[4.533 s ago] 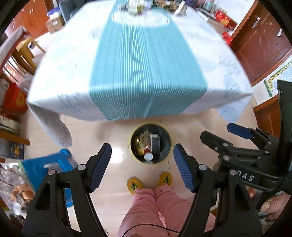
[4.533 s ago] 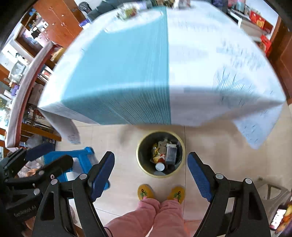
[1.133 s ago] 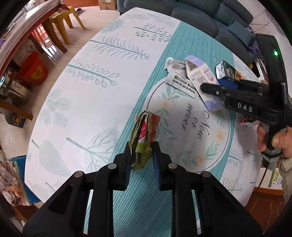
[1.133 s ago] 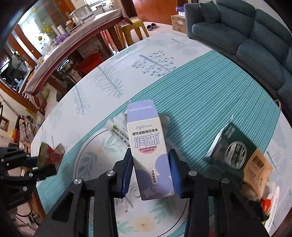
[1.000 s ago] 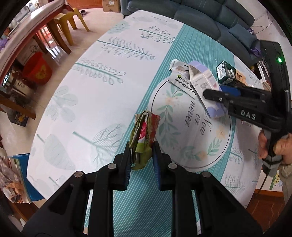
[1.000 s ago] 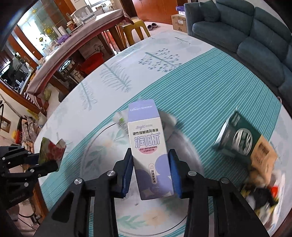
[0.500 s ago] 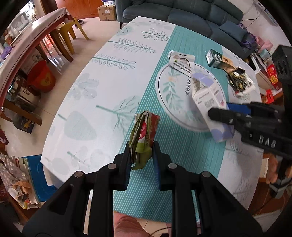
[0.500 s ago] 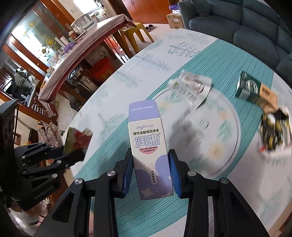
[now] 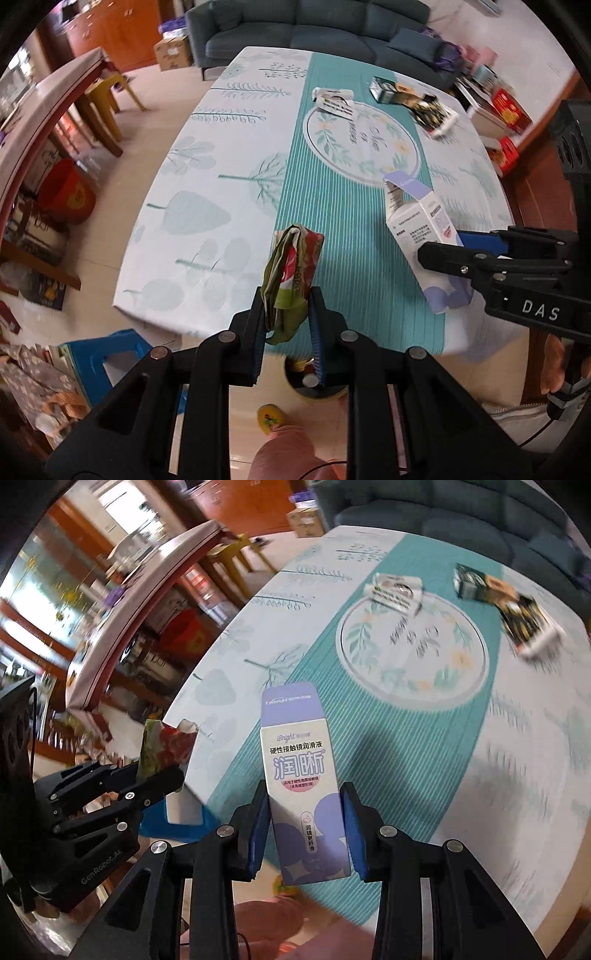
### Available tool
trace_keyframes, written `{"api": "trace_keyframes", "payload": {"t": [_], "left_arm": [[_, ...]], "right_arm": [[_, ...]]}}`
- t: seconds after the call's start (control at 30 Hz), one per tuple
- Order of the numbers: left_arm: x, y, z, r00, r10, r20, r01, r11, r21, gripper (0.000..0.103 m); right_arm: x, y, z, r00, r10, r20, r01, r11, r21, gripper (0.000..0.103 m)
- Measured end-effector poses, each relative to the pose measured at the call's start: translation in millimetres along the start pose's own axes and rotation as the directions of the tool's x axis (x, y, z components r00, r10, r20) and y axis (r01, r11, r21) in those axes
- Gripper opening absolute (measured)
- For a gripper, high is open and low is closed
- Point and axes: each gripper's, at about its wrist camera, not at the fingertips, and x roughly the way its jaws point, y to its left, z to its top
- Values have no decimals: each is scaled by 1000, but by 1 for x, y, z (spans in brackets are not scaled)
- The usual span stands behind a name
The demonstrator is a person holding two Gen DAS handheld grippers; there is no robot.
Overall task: Collect trash
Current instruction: 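Carry the wrapper and white-purple box with both tools over the bin, then open both tools to drop the wrapper and white-purple box into the bin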
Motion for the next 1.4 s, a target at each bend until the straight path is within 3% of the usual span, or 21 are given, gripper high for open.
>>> {"api": "trace_keyframes", "payload": {"t": [0.33,0.67,0.87,1.03,1.2,1.4], "left_arm": [[-12,17,-81,998,-20,-60,28,991,131,18],[41,5,-149,984,-49,-171,72,989,131,18],[98,-1,-178,971,-87,-224,101,993,55,18],[164,-4,-195,961,-81,-264,84,996,-1,18],[214,-16,-212,965,-87,-248,93,996,13,18],[278,-44,-230,972,-101,-212,119,990,72,19]], "right_arm": [[-2,47,-111,999,-33,17,30,985,168,37],[36,47,-187,994,-101,-36,106,975,195,37],[87,22,-238,989,-108,-99,127,969,211,37],[145,-6,-277,984,-99,-148,135,957,257,37],[216,-42,-303,979,-103,-177,160,926,341,37],[285,-73,-320,975,-134,-175,190,914,359,38]]}}
